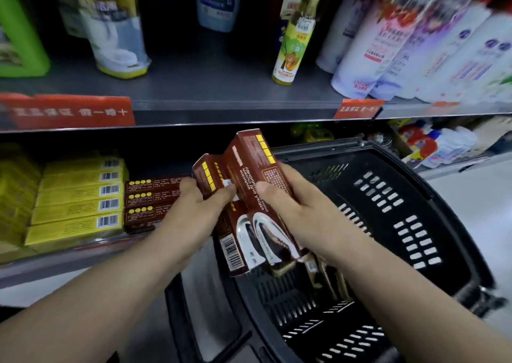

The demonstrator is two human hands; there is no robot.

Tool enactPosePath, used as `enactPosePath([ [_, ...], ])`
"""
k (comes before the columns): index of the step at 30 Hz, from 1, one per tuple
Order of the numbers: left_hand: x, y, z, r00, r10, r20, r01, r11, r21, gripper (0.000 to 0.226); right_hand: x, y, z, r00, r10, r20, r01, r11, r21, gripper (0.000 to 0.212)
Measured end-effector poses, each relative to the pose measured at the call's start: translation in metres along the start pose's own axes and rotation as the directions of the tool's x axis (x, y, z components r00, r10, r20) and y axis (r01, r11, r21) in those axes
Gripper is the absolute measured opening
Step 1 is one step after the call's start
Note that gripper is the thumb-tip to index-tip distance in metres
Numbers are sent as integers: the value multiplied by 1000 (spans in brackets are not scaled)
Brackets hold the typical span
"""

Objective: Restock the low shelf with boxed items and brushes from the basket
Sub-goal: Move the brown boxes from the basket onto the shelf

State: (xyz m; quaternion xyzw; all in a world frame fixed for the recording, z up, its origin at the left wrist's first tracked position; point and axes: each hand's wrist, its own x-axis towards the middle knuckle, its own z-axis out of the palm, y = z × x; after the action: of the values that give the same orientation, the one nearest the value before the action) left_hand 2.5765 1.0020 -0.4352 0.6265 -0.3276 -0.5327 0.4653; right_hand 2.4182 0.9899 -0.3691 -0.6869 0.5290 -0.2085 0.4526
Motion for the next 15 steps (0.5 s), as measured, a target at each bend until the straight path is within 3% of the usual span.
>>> enactPosePath([
  [3,0,5,-20,999,17,-48,-20,998,-65,25,5,-19,16,995,-6,95,-3,996,86,42],
  [7,0,5,-48,999,-17,-43,11,993,-120,31,13,-37,27,983,16,180,-43,988,146,24],
  [9,-1,2,-62,999,-38,-37,32,989,-147,34,18,-43,37,984,23,177,-28,999,31,31],
  [12,-2,0,-82,996,-61,-64,47,978,-205,35,25,-51,60,979,89,184,-42,969,-245,58],
  [15,-1,-4,-100,990,-77,-117,48,972,-229,29,33,-61,82,960,130,249,-53,954,-294,72],
])
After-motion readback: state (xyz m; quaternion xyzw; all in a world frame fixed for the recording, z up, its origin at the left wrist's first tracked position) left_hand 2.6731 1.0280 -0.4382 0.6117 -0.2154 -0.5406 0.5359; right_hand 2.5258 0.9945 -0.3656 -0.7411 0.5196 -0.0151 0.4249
